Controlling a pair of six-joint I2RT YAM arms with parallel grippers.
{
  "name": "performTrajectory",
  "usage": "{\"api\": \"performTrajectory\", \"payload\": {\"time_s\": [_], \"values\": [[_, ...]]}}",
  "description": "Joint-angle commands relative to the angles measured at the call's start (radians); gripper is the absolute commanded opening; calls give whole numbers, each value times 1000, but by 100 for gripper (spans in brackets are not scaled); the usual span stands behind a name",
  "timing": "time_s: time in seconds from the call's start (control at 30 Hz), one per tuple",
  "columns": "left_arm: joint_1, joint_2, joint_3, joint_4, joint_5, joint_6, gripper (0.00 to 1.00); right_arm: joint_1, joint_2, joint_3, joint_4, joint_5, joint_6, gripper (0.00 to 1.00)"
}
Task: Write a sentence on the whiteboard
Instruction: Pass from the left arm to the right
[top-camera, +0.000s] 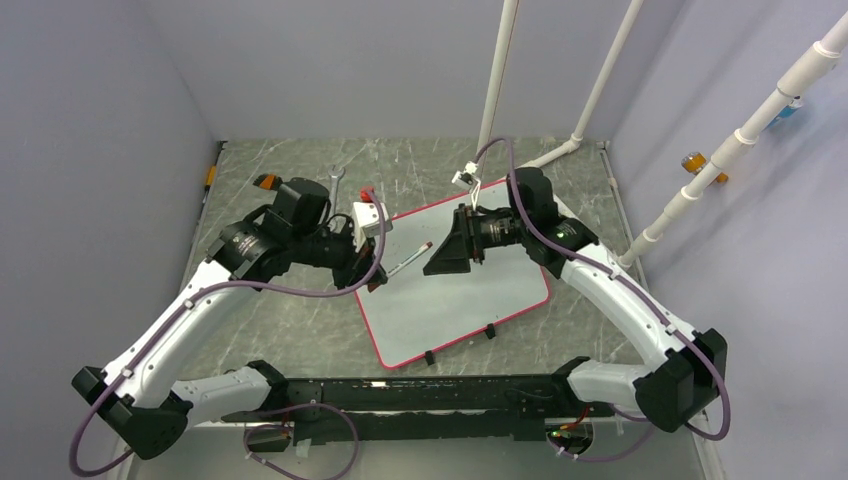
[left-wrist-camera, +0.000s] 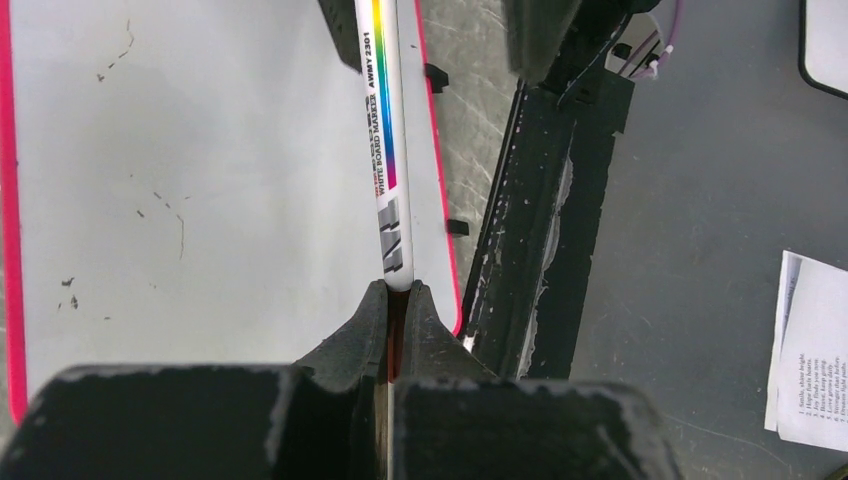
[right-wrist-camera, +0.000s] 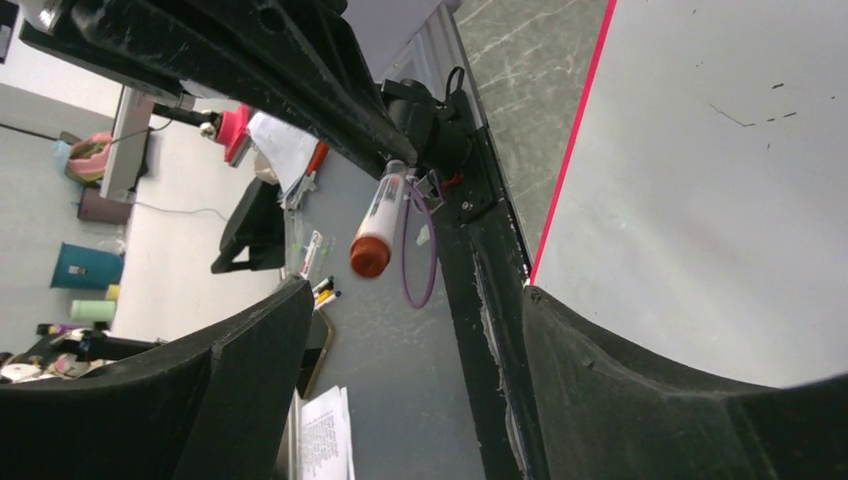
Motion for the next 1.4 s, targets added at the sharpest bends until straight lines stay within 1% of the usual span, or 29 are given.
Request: {"api": "performTrajectory", "payload": {"time_s": [0.0, 0.07, 0.1, 0.23, 0.4, 0.5, 0.63, 0.73, 1.0, 1.2, 1.37], "values": [[-6, 25, 50, 5, 81, 45, 0, 19, 30, 21, 108, 29, 74, 72], [-9, 41, 59, -1, 83, 50, 0, 22, 47, 23, 120, 32, 87, 62], [-12, 47, 64, -4, 83, 54, 0, 24, 55, 26, 124, 32, 91, 60], [-24, 69, 72, 7, 78, 58, 0, 30, 82, 39, 130, 40, 105, 59], [-31, 89, 77, 40, 68, 56, 0, 45, 106, 45, 164, 45, 137, 54], [-34, 105, 81, 49, 57, 61, 0, 52, 119, 47, 156, 58, 136, 50], [-38, 123, 90, 59, 42, 66, 0, 57, 126, 30, 181, 63, 159, 41], [-44, 129, 86, 78, 15, 61, 0, 60, 128, 26, 197, 69, 170, 37], [-51, 139, 81, 113, -6, 55, 0, 75, 143, 32, 194, 61, 168, 34], [-52, 157, 113, 55, -28, 98, 0, 84, 147, 45, 147, 48, 124, 33], [-59, 169, 127, 32, -11, 116, 0, 85, 149, 42, 166, 49, 134, 33]]}}
